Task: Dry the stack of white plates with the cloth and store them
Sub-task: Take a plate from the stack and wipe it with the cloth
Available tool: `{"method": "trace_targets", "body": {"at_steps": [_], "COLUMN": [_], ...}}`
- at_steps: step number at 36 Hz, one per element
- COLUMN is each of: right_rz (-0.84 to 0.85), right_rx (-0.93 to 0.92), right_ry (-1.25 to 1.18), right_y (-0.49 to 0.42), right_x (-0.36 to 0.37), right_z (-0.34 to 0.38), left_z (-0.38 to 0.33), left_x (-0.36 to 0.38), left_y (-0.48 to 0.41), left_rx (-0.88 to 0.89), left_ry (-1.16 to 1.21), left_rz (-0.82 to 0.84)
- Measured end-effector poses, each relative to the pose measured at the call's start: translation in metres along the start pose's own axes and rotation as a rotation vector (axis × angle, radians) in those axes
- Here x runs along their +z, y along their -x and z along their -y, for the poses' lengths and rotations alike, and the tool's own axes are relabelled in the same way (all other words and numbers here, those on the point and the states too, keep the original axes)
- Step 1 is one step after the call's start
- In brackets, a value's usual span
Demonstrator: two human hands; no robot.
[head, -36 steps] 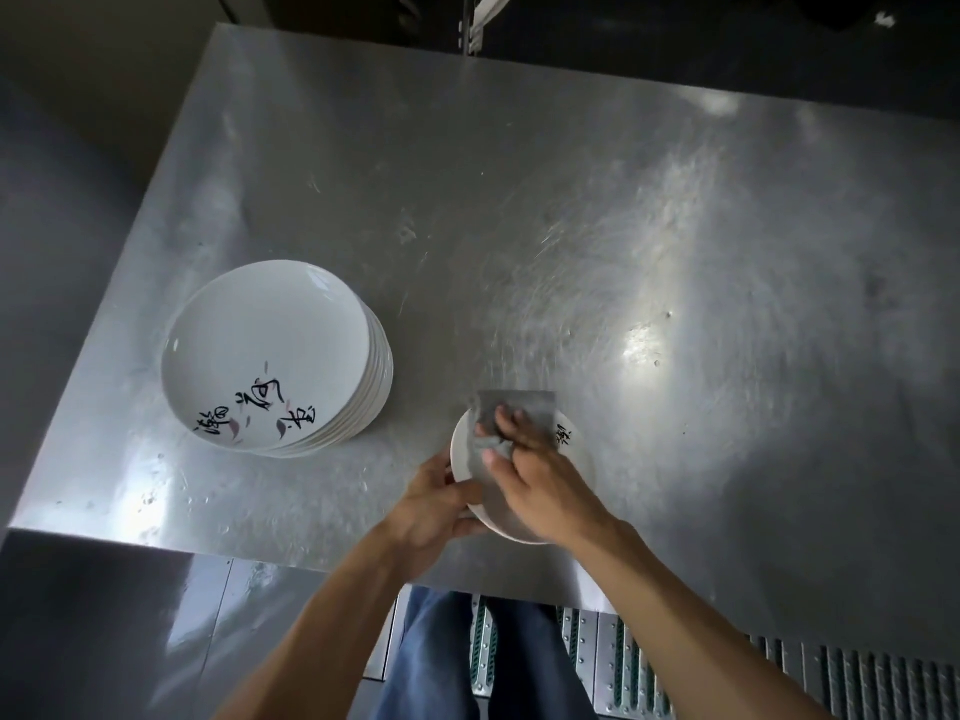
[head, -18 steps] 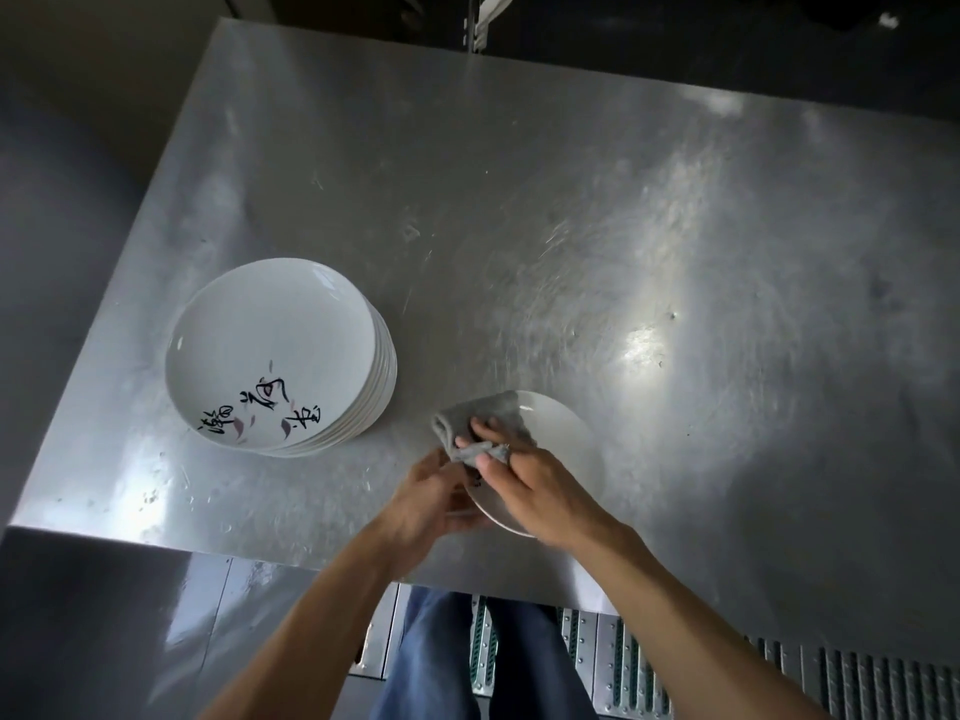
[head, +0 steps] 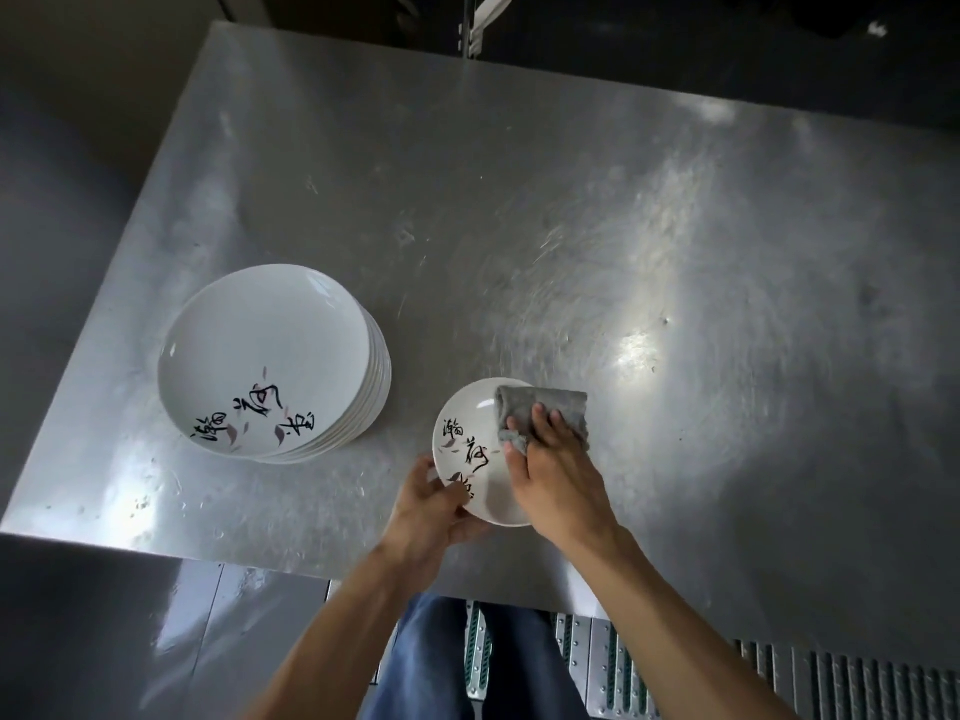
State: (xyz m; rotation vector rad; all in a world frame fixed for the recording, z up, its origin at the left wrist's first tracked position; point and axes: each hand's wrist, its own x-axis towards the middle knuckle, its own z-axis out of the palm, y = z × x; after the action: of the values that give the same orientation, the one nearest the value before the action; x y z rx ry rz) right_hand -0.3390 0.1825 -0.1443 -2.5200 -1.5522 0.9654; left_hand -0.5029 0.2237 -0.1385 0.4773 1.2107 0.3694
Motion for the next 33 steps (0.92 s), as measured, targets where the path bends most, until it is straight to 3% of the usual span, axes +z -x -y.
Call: {"method": "trace_targets", "body": {"at_steps": [11, 15, 18, 24, 29, 33], "right_rz": [0.144, -0.062, -0.153, -0.210, -0.185, -0.122], "right_rx": [-0.323, -0.418, -0.400, -0.318, -0.215, -0.164], "right_ry": [-0.239, -0.183, -0.208, -0.541, -0.828, -0.979], "right_y": [0.038, 0.043, 0.042, 0.035, 0.025, 0.018], "right_x": [-0.032, -0.036, -0.042, -0.073, -0.099, -0.114], "right_z": [-0.010, -0.008, -0.007, -0.020, -0.033, -0.043], "left_z": [-0.029, -0.038, -0.043, -0.059, -0.075, -0.086], "left_x": [0.009, 0.021, 0.027, 0.022, 0.012, 0.010], "left_y": [0.000, 0.003, 0.007, 0.008, 0.002, 0.000], "left_rx": [0.057, 0.109, 0.177, 0.296, 0.615, 0.632], "left_ry": [-0.050, -0.106, -0.155, -0.321, -0.837, -0.959], "left_rz": [0.148, 0.195, 0.176, 0.073, 0.071, 0.197]}}
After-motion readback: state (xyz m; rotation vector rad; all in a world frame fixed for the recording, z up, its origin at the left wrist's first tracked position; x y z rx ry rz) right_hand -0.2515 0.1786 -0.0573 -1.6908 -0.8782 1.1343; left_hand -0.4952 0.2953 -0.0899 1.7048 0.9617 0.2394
